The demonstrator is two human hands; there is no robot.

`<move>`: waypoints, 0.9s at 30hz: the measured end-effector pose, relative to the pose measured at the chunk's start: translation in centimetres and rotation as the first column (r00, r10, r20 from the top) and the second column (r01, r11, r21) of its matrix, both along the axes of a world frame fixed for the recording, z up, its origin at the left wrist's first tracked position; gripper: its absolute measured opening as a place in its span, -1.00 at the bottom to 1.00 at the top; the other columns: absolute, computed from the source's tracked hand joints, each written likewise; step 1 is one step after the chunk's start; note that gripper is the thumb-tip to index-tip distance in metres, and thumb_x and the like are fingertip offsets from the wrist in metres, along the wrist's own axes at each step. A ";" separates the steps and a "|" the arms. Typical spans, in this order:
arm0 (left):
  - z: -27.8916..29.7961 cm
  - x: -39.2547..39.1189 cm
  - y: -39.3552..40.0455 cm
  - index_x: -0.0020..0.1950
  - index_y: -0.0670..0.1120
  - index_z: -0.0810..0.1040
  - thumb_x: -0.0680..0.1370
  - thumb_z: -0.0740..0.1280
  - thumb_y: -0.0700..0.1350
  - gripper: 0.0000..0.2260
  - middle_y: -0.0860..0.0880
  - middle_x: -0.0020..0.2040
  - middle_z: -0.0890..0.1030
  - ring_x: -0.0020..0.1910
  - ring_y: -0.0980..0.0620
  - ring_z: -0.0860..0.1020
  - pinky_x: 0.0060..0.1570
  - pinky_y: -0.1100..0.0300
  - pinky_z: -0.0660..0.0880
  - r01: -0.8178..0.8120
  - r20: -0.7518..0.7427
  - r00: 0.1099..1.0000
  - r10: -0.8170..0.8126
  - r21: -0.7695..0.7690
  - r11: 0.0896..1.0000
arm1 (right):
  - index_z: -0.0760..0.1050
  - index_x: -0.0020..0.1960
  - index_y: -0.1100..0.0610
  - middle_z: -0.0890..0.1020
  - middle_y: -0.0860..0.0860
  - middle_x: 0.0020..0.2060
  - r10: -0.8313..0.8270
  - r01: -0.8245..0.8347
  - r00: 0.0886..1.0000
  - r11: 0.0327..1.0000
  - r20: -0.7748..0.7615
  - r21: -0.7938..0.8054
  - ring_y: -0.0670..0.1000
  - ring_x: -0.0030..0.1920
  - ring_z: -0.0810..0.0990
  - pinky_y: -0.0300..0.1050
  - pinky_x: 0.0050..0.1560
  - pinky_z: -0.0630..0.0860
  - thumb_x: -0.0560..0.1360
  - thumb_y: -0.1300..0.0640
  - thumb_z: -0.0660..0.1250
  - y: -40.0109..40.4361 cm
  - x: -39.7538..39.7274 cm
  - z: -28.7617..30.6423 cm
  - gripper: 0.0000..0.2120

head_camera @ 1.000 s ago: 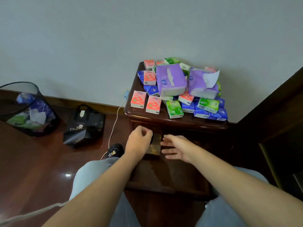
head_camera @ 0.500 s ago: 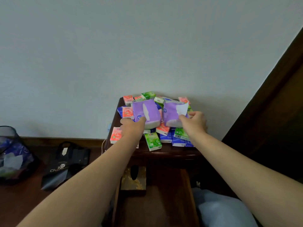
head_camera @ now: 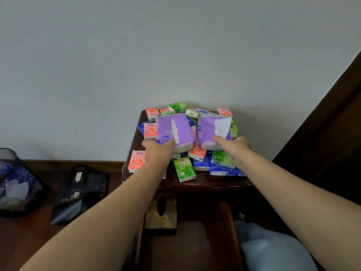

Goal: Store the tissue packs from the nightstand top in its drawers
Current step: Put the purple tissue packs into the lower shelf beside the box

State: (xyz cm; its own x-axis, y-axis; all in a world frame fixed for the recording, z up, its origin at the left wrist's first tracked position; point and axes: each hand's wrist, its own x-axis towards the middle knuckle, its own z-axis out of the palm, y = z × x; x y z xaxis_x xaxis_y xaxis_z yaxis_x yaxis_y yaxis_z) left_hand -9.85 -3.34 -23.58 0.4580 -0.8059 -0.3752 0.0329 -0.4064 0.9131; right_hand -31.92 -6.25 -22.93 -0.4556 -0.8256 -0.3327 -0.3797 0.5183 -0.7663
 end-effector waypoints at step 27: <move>-2.2 3.9 17.8 0.34 0.08 0.53 0.36 0.57 -0.08 -0.44 -0.12 0.20 0.69 0.00 -0.10 0.73 -0.14 -0.12 0.66 0.392 -0.496 0.782 -0.379 -0.082 0.916 | 0.52 0.37 -0.07 0.73 0.08 0.19 0.336 -0.375 0.570 0.918 0.750 -0.127 0.13 0.07 0.76 0.14 -0.12 0.70 0.40 0.19 0.55 17.0 -1.3 -2.2 -0.42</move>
State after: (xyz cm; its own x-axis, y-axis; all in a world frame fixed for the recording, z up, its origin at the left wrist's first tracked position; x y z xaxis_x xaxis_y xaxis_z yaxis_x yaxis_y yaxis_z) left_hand -5.99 14.45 -25.79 -0.1401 -0.8628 -0.4857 0.3090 -0.5041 0.8065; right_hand -33.19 10.76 -25.10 0.2936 -0.8418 -0.4529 0.1497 0.5085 -0.8480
